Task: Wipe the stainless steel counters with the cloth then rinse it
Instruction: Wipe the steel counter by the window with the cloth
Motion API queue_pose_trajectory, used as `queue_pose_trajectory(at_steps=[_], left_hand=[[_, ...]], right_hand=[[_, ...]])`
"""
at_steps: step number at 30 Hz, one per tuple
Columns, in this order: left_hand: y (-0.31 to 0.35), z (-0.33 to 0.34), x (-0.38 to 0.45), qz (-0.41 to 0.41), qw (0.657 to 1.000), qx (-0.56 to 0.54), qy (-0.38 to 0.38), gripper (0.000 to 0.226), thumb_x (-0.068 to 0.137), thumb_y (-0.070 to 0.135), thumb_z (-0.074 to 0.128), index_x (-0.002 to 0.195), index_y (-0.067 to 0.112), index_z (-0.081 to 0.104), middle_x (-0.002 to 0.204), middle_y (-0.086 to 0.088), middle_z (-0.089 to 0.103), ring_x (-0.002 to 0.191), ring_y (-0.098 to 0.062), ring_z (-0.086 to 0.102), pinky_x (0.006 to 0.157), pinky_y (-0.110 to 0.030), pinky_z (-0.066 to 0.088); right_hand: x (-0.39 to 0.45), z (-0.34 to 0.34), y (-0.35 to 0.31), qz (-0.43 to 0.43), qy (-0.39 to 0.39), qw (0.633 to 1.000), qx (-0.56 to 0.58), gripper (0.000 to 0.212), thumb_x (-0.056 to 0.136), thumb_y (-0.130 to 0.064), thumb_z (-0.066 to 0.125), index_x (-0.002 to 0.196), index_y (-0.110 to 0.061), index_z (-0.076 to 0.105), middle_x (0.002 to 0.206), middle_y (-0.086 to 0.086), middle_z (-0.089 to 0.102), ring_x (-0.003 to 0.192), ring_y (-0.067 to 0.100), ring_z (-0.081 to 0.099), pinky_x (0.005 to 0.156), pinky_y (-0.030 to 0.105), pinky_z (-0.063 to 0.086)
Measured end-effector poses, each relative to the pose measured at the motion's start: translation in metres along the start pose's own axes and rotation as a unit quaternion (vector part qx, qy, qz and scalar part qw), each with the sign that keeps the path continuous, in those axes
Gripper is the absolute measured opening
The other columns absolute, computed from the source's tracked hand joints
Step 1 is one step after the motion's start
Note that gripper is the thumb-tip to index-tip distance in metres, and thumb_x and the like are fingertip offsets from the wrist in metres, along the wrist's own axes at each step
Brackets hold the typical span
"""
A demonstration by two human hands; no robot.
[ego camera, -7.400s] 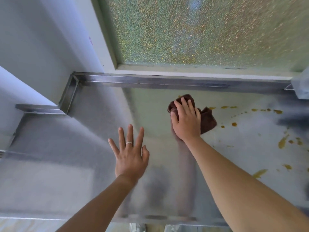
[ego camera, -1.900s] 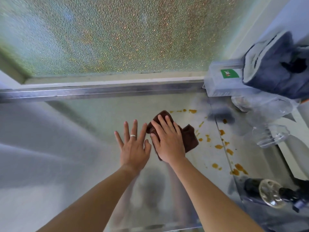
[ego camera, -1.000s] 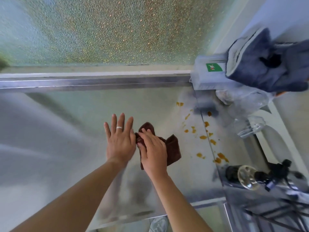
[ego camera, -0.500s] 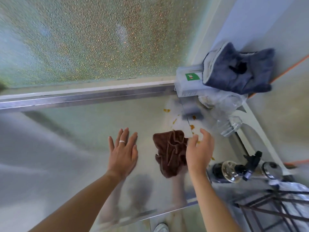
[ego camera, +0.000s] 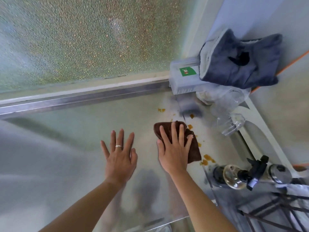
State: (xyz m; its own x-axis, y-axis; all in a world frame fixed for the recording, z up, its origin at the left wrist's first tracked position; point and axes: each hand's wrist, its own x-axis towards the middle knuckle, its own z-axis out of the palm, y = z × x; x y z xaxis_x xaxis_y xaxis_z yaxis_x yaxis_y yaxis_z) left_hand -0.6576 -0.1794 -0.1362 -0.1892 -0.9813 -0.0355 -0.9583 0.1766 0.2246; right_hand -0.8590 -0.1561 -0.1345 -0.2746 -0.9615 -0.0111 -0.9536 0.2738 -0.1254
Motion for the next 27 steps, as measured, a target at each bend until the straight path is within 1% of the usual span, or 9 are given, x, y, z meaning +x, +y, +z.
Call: queue_pose_trajectory(at_steps=[3,8,12,14,16,19,24,27], left_hand=[[0.000,0.001,0.000,0.003,1.000,0.009,0.001,0.061,0.100,0.044,0.029,0.160,0.035,0.027,0.171,-0.006,0.019,0.159,-0.032,0.000,0.123,-0.067,0.005],[0.001,0.002,0.000,0.007,1.000,0.003,0.004,0.061,0.101,0.046,0.026,0.161,0.034,0.025,0.171,-0.007,0.016,0.159,-0.031,-0.004,0.123,-0.067,0.005],[0.002,0.002,0.000,0.009,1.000,0.002,0.007,0.062,0.100,0.045,0.028,0.161,0.033,0.028,0.171,-0.008,0.018,0.159,-0.031,-0.003,0.124,-0.066,0.006],[0.002,0.001,0.001,0.008,1.000,0.002,0.008,0.061,0.100,0.044,0.029,0.160,0.034,0.029,0.170,-0.008,0.019,0.159,-0.032,0.000,0.124,-0.065,0.005],[0.003,0.000,0.001,0.010,1.000,0.001,0.012,0.061,0.099,0.043,0.032,0.159,0.033,0.031,0.169,-0.008,0.022,0.159,-0.033,0.003,0.124,-0.065,0.007],[0.003,-0.001,0.000,0.016,1.000,0.001,0.021,0.060,0.099,0.042,0.033,0.158,0.033,0.034,0.168,-0.009,0.025,0.158,-0.034,0.007,0.124,-0.064,0.007],[0.004,0.000,-0.002,0.015,1.000,-0.006,0.019,0.060,0.098,0.037,0.032,0.158,0.031,0.035,0.166,-0.011,0.028,0.157,-0.037,0.012,0.123,-0.066,0.008],[0.006,-0.001,-0.005,0.014,1.000,-0.010,0.017,0.061,0.098,0.035,0.032,0.158,0.028,0.036,0.165,-0.013,0.029,0.156,-0.038,0.014,0.122,-0.066,0.011]], right_hand=[[0.036,-0.005,0.005,0.005,-0.019,1.000,0.003,0.055,0.108,-0.054,0.020,0.162,-0.043,0.023,0.174,0.002,0.014,0.161,0.032,0.001,0.125,0.065,0.003],[0.091,-0.008,-0.007,-0.018,-0.024,0.999,0.019,0.058,0.106,-0.053,0.018,0.161,-0.038,0.028,0.172,0.003,0.022,0.160,0.033,0.010,0.125,0.064,0.006],[0.130,-0.007,-0.026,-0.015,-0.046,0.998,0.029,0.056,0.107,-0.053,0.015,0.162,-0.043,0.017,0.174,0.000,0.010,0.160,0.031,0.000,0.125,0.061,-0.005],[0.146,-0.008,-0.029,-0.022,-0.059,0.998,0.031,0.055,0.107,-0.051,0.016,0.162,-0.045,0.014,0.175,-0.002,0.007,0.160,0.030,-0.001,0.125,0.062,-0.005],[0.152,-0.010,-0.026,-0.026,-0.063,0.997,0.033,0.054,0.108,-0.049,0.018,0.162,-0.045,0.016,0.174,-0.002,0.008,0.160,0.029,0.002,0.125,0.061,-0.002],[0.135,-0.014,-0.018,-0.023,-0.058,0.997,0.044,0.054,0.108,-0.046,0.021,0.162,-0.042,0.020,0.174,-0.002,0.012,0.159,0.027,0.006,0.126,0.058,0.003],[0.053,-0.007,-0.004,0.013,-0.017,0.998,0.054,0.058,0.107,-0.047,0.023,0.163,-0.032,0.027,0.172,0.000,0.020,0.159,0.028,0.014,0.127,0.057,0.007],[0.010,-0.003,0.001,0.035,0.006,0.998,0.058,0.059,0.105,-0.046,0.026,0.161,-0.026,0.036,0.170,0.000,0.029,0.157,0.028,0.024,0.126,0.057,0.013]])
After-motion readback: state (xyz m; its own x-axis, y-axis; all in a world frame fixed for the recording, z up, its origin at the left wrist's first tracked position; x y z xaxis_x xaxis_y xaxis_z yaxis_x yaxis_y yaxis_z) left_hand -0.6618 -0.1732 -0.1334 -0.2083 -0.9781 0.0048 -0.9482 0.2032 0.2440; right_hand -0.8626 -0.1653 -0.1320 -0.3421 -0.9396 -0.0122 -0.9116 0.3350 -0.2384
